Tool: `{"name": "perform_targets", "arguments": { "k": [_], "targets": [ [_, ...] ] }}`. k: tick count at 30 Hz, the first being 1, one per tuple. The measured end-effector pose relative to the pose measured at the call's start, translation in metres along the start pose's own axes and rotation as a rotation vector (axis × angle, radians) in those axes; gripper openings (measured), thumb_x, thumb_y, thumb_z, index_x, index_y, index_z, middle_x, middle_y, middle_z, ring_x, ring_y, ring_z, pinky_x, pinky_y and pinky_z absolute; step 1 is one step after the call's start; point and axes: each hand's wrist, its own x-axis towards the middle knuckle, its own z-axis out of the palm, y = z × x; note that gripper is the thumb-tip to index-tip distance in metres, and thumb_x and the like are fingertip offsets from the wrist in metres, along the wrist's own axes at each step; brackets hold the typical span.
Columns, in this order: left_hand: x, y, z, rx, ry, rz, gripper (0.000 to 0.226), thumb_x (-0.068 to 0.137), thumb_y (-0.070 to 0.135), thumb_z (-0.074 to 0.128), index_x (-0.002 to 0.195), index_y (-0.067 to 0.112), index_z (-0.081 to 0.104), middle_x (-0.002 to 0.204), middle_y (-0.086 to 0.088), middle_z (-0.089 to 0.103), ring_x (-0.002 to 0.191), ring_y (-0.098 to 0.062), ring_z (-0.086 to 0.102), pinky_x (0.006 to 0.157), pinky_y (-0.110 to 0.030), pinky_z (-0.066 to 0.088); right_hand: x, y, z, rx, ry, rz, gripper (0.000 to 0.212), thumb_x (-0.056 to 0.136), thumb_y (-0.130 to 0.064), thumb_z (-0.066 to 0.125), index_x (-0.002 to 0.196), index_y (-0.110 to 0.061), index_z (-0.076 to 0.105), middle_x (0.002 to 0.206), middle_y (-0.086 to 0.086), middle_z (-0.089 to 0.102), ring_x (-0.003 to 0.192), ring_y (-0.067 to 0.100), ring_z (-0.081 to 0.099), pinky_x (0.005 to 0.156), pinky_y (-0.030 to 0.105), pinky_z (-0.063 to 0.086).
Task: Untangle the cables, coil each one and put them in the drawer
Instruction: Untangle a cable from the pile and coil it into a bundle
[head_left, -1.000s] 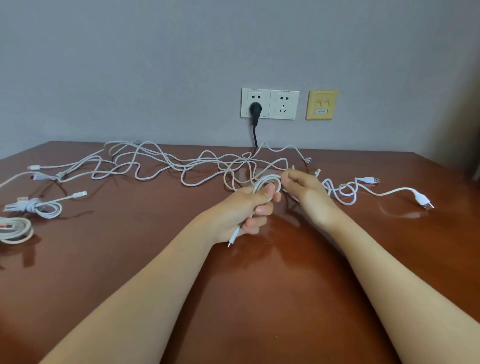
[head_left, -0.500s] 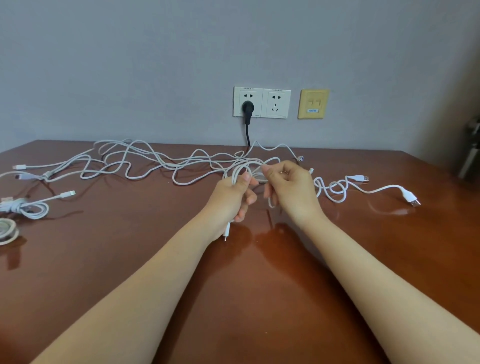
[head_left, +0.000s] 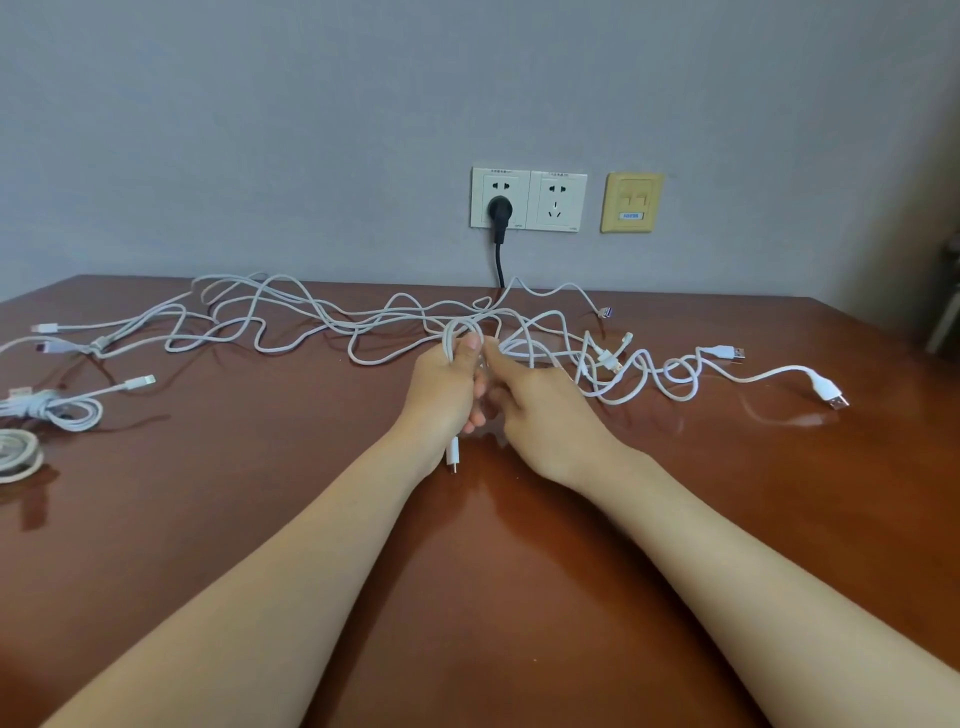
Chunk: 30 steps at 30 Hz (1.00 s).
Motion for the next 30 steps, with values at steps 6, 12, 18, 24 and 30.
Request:
{"name": "perform_targets", "arguments": {
  "k": [6,12,18,24,30],
  "targets": [
    [-0.002,0.001,0.002,0.156,-0.022,0.038,0.034,0.102,0.026,0.029,0.097,0.017,0.061,0.031,0.007,0.044,0.025,-0.004,0.043,0.031,-0.014,0.035,-0.003,0.000,-0.007,-0.176,-0.096,-0.053,0.051,0.089,-0.012,0.047,0.138,-0.010,0.034,0.102,0.014,0.063,0.096,0.035,0.056,0.067,0.030,0.035],
    [-0.001,0.000,0.004,0.262,0.012,0.100,0.028,0.100,0.032,0.034,0.089,0.024,0.058,0.084,-0.009,0.063,0.067,-0.026,0.062,0.059,-0.031,0.054,-0.004,-0.001,-0.008,-0.230,-0.023,-0.023,0.048,0.089,-0.014,0.049,0.137,-0.014,0.041,0.099,0.014,0.064,0.093,0.036,0.057,0.066,0.030,0.035],
    [-0.005,0.003,0.009,0.227,-0.013,0.160,0.022,0.101,0.025,0.034,0.087,0.019,0.050,0.095,-0.010,0.062,0.097,-0.029,0.057,0.091,-0.037,0.045,-0.003,0.006,-0.005,-0.120,0.018,0.029,0.019,0.085,-0.003,0.049,0.101,-0.011,0.049,0.092,0.017,0.066,0.086,0.039,0.058,0.072,0.043,0.047],
    [-0.008,0.013,0.006,-0.285,-0.080,-0.080,0.035,0.102,0.029,0.033,0.074,0.020,0.053,0.100,-0.001,0.067,0.067,-0.008,0.062,0.060,-0.019,0.049,-0.003,0.007,0.002,0.111,0.078,0.073,0.005,0.087,-0.006,0.053,0.087,-0.009,0.049,0.074,0.009,0.064,0.074,0.029,0.060,0.072,0.039,0.049],
    [-0.009,0.022,0.000,-0.852,-0.264,-0.202,0.042,0.103,0.032,0.021,0.067,0.016,0.038,0.123,-0.004,0.060,0.086,-0.005,0.068,0.058,-0.020,0.055,-0.002,0.007,0.001,0.268,0.064,0.110,0.026,0.093,-0.028,0.055,0.070,-0.018,0.045,0.061,0.002,0.063,0.062,0.022,0.059,0.071,0.043,0.050]
  ]
}}
